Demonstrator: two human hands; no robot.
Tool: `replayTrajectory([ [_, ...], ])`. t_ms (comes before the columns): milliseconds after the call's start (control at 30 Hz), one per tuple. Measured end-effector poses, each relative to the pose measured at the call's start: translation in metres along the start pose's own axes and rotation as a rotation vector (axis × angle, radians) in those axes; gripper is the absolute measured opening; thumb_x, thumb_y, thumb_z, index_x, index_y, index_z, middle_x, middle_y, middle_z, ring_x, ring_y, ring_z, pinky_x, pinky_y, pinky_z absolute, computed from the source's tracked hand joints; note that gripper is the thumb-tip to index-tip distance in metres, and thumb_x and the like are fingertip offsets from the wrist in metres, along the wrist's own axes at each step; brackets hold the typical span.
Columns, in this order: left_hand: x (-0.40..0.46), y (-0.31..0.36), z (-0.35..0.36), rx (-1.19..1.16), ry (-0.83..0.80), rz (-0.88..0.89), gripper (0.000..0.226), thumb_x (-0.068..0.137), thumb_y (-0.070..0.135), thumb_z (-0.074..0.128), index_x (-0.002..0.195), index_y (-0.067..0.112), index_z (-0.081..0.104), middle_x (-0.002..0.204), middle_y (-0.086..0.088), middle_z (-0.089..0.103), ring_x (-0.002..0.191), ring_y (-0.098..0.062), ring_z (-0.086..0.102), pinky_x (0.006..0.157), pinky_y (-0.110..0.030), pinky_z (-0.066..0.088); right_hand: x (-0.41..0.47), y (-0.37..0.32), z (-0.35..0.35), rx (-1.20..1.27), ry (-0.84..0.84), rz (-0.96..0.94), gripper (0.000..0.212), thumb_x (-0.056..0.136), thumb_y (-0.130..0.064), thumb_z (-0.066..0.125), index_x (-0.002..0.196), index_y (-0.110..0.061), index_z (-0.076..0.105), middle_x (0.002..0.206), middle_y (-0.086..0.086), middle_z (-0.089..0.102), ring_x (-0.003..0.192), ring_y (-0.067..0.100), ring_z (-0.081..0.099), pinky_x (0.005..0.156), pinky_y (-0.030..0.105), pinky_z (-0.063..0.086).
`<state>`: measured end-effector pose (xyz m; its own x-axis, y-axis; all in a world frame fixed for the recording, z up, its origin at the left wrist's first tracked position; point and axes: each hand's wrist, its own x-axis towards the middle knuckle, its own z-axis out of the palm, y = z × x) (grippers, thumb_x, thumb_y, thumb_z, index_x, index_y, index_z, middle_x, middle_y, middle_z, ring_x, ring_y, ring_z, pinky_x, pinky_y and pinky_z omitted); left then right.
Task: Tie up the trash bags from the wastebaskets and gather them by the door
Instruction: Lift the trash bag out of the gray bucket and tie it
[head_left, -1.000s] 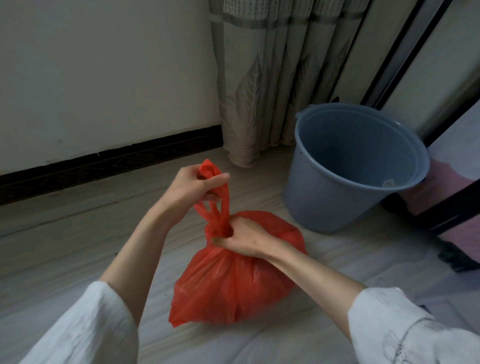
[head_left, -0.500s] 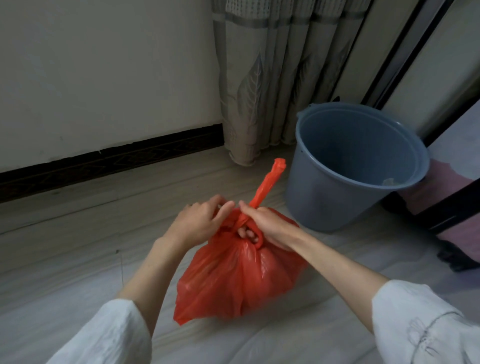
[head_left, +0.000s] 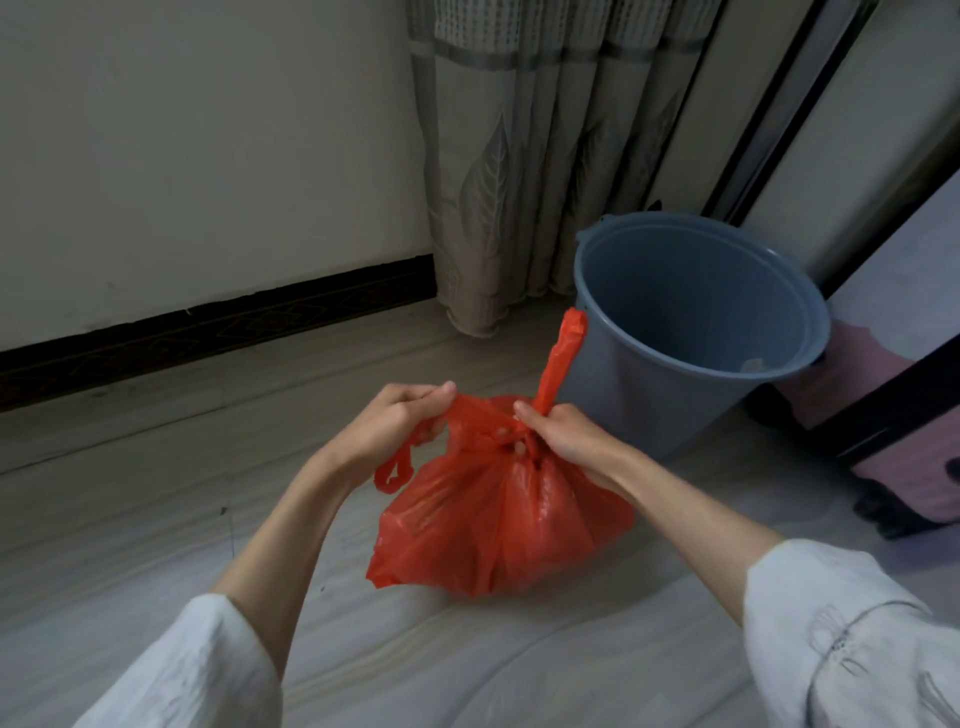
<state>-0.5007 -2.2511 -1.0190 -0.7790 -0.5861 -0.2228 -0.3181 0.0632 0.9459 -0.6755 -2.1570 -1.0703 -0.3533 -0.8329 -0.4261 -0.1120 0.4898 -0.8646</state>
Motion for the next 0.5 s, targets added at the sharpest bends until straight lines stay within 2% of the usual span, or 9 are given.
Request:
replayTrajectory([
  [67, -0.002, 0.01, 0.002, 0.116, -0.216, -0.126, 0.046, 0.091, 0.032, 0.049, 0.047, 0.021, 0.057, 0.045, 0.012, 0.053, 0.044, 0.0, 0.047, 0.052, -0.014, 0.038, -0.001, 0.0, -0.007, 0.108, -0.032, 0.044, 0.039, 0.092, -0.032, 0.051, 0.059, -0.017, 0.064, 0.047, -0.006, 0.058, 0.053, 0.011, 0.052, 0.058, 0.024, 0.042],
  [100, -0.003, 0.015, 0.002, 0.186, -0.35, -0.208, 0.041, 0.089, 0.035, 0.051, 0.053, 0.024, 0.066, 0.05, 0.014, 0.062, 0.05, 0.003, 0.054, 0.056, -0.011, 0.042, -0.003, 0.0, -0.01, 0.15, -0.064, 0.055, 0.035, 0.091, -0.031, 0.053, 0.061, -0.017, 0.064, 0.047, -0.006, 0.058, 0.054, 0.011, 0.052, 0.059, 0.023, 0.042],
  [167, -0.005, 0.017, 0.001, 0.316, -0.533, -0.334, 0.038, 0.082, 0.053, 0.048, 0.074, 0.025, 0.073, 0.074, 0.014, 0.07, 0.07, -0.002, 0.061, 0.07, -0.019, 0.046, -0.006, 0.001, -0.015, 0.191, -0.145, 0.058, 0.028, 0.089, -0.027, 0.057, 0.064, -0.018, 0.065, 0.054, -0.005, 0.059, 0.059, 0.011, 0.054, 0.064, 0.023, 0.043],
  [200, -0.003, 0.015, 0.0, 0.344, -0.526, -0.367, 0.047, 0.079, 0.061, 0.042, 0.079, 0.025, 0.072, 0.081, 0.012, 0.07, 0.073, -0.005, 0.06, 0.072, -0.023, 0.045, -0.007, 0.001, -0.016, 0.199, -0.184, 0.055, 0.025, 0.088, -0.024, 0.059, 0.065, -0.017, 0.066, 0.059, -0.003, 0.061, 0.063, 0.011, 0.055, 0.068, 0.024, 0.045],
  [267, 0.005, 0.001, 0.004, 0.359, -0.304, -0.288, 0.049, 0.083, 0.06, 0.038, 0.077, 0.024, 0.071, 0.082, 0.007, 0.068, 0.068, -0.005, 0.058, 0.067, -0.024, 0.043, -0.01, 0.001, -0.018, 0.157, -0.245, 0.043, 0.02, 0.085, -0.02, 0.062, 0.066, -0.019, 0.067, 0.068, 0.0, 0.063, 0.068, 0.013, 0.058, 0.074, 0.027, 0.045],
  [333, 0.014, -0.014, 0.016, 0.368, -0.027, -0.059, 0.028, 0.09, 0.036, 0.05, 0.081, 0.02, 0.071, 0.076, 0.007, 0.066, 0.059, 0.004, 0.056, 0.065, -0.019, 0.044, -0.013, -0.002, -0.02, 0.071, -0.292, 0.035, 0.017, 0.082, -0.018, 0.065, 0.066, -0.022, 0.068, 0.072, 0.0, 0.063, 0.07, 0.012, 0.058, 0.076, 0.027, 0.045],
  [367, 0.017, -0.02, 0.022, 0.339, 0.024, 0.012, 0.016, 0.088, 0.021, 0.055, 0.087, 0.015, 0.071, 0.076, 0.009, 0.064, 0.058, 0.009, 0.055, 0.065, -0.012, 0.043, -0.015, -0.003, -0.02, 0.032, -0.315, 0.04, 0.016, 0.082, -0.016, 0.065, 0.068, -0.022, 0.067, 0.073, -0.001, 0.063, 0.07, 0.011, 0.058, 0.076, 0.025, 0.046],
  [433, 0.018, -0.027, 0.037, 0.327, -0.003, 0.056, 0.017, 0.082, 0.001, 0.06, 0.094, 0.006, 0.069, 0.08, 0.007, 0.063, 0.06, 0.017, 0.054, 0.063, -0.002, 0.039, -0.019, -0.007, -0.021, -0.06, -0.354, 0.036, 0.017, 0.083, -0.015, 0.063, 0.069, -0.023, 0.065, 0.074, -0.003, 0.062, 0.07, 0.008, 0.057, 0.072, 0.021, 0.045],
  [500, 0.022, -0.035, 0.049, 0.405, -0.048, 0.072, 0.018, 0.078, 0.001, 0.063, 0.092, 0.008, 0.071, 0.085, 0.002, 0.068, 0.066, 0.011, 0.057, 0.066, -0.003, 0.039, -0.022, -0.01, -0.021, -0.135, -0.376, 0.018, 0.02, 0.084, -0.013, 0.062, 0.067, -0.023, 0.063, 0.072, -0.004, 0.059, 0.068, 0.007, 0.054, 0.069, 0.019, 0.043],
])
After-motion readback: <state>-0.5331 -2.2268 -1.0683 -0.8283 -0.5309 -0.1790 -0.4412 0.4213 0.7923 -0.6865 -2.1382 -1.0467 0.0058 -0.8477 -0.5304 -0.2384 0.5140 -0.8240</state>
